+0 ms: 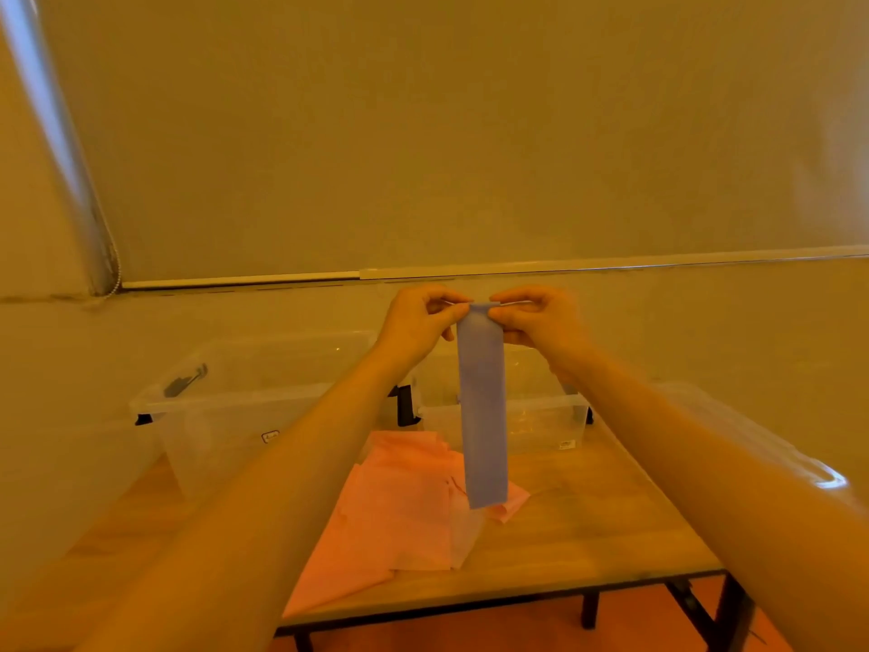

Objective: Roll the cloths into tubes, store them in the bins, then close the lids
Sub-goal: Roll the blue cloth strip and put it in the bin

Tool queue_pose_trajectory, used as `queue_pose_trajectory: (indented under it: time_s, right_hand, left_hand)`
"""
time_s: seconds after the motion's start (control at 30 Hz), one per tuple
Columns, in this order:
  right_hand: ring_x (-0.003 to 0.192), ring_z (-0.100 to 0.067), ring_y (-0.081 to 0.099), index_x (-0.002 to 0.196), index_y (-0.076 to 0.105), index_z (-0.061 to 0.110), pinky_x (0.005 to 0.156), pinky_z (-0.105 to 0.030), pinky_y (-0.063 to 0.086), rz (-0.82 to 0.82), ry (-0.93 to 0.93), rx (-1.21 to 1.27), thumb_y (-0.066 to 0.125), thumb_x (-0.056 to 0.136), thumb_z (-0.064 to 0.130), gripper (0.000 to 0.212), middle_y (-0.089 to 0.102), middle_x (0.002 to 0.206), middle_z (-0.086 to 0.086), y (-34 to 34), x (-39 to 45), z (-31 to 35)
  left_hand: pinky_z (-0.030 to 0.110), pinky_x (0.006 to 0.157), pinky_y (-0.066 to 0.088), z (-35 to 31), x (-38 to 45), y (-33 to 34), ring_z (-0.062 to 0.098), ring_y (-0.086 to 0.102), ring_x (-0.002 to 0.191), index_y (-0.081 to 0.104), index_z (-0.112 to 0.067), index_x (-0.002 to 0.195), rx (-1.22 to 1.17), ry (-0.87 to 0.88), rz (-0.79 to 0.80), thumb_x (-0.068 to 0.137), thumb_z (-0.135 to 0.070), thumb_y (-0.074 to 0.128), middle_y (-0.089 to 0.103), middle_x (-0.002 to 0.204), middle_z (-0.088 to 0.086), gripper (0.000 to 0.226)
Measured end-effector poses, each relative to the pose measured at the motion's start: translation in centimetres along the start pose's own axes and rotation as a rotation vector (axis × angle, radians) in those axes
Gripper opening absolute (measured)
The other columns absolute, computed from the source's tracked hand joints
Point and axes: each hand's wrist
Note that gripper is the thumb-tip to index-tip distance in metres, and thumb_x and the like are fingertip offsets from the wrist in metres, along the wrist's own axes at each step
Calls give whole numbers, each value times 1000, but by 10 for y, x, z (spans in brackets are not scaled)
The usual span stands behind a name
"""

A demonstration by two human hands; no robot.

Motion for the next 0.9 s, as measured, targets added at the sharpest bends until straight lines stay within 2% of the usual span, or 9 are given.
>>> queue_pose_trajectory:
  time_s: [0.3,0.57,0.7,0.9]
  right_hand:
    - [65,-7,70,96,66,6,57,-19,55,-12,72,5,72,82,2,16,70,80,-5,1,-12,-19]
    - [62,-7,70,85,67,11,55,-19,54,-8,128,44,71,82,0,12,70,76,-4,3,-14,-42]
    - [68,-13,70,86,68,10,61,-24,58,32,154,37,69,85,1,9,70,80,-6,2,-16,-52]
    - [70,-17,68,84,67,7,61,-26,58,44,204,43,70,83,-1,9,69,79,-9,5,-24,-78]
  left_hand:
    - [12,50,46,18,-13,8,-1,52,44,70,-5,101,43,-54,23,90,-9,63,65,75,6,13]
    - [13,50,45,39,-20,13,0,52,44,70,-6,99,20,-92,61,90,-9,63,64,67,-1,11]
    - [13,50,44,50,-27,18,1,52,44,68,-9,92,-10,-120,64,90,-7,63,62,63,-3,5]
    - [11,47,38,73,-52,31,-2,52,44,59,-10,91,-46,-198,103,95,-9,55,57,56,2,7]
Point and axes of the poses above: each hand's wrist, its own x-axis towards the middle knuckle, its own y-axis out of the palm, z = x × y
